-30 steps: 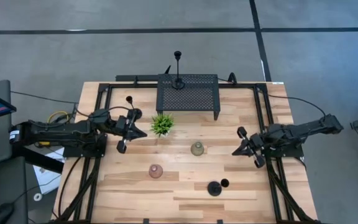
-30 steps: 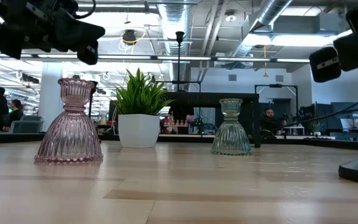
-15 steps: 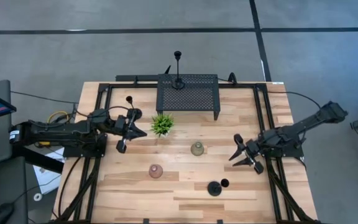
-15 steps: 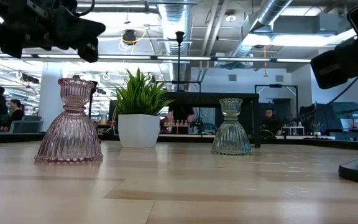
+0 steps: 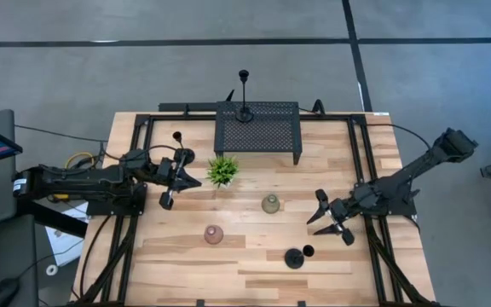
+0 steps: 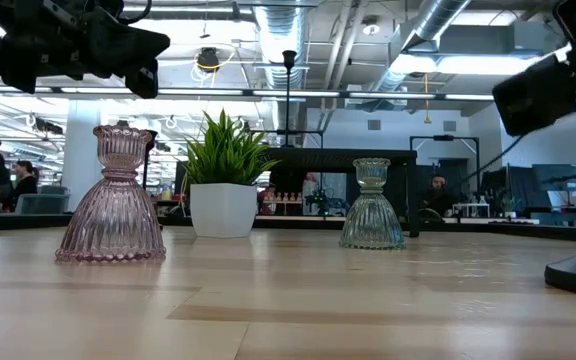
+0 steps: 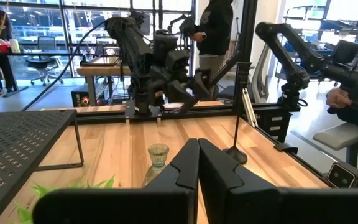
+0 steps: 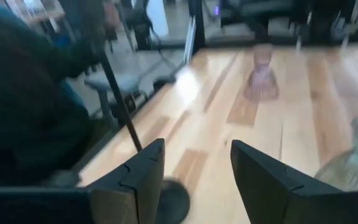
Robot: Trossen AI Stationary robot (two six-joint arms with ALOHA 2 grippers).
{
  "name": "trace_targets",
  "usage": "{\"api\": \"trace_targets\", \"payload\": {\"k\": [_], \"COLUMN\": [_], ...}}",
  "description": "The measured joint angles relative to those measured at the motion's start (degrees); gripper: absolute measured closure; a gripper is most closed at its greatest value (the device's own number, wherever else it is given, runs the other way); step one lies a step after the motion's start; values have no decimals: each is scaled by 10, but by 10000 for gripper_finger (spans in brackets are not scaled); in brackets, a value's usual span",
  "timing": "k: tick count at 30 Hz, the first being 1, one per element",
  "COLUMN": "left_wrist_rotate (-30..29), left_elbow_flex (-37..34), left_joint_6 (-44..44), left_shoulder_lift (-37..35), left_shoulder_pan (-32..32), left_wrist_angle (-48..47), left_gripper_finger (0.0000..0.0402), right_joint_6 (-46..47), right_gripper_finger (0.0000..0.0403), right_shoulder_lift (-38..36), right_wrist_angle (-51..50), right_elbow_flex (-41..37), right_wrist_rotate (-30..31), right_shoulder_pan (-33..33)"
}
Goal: Pick & Place candle stick holders
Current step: Put the bottom black candle holder on the shelf
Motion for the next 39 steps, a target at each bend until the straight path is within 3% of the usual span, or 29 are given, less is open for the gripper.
{"api": "trace_targets", "payload": {"k": [6,20,33,39], "left_wrist_rotate": [0,0,1,1], "left_elbow_flex": [0,0,0,0], "left_joint_6": [-19,-30,-30,-30], "left_shoulder_lift": [0,0,0,0], "left_shoulder_pan": [0,0,0,0], "left_wrist_angle": [1,0,-1,-1], "left_gripper_finger": [397,395,397,395], "right_joint_6": [13,18,45,43], "right_gripper_finger": [237,226,241,278], "right_shoulder_lift": [102,250,278,278], "right_wrist_angle": [76,99,94,94], "right_elbow_flex": [40,130,152,152], "right_wrist_rotate": [-6,-6,-21,-20], "right_shoulder_pan": [20,62,77,76]}}
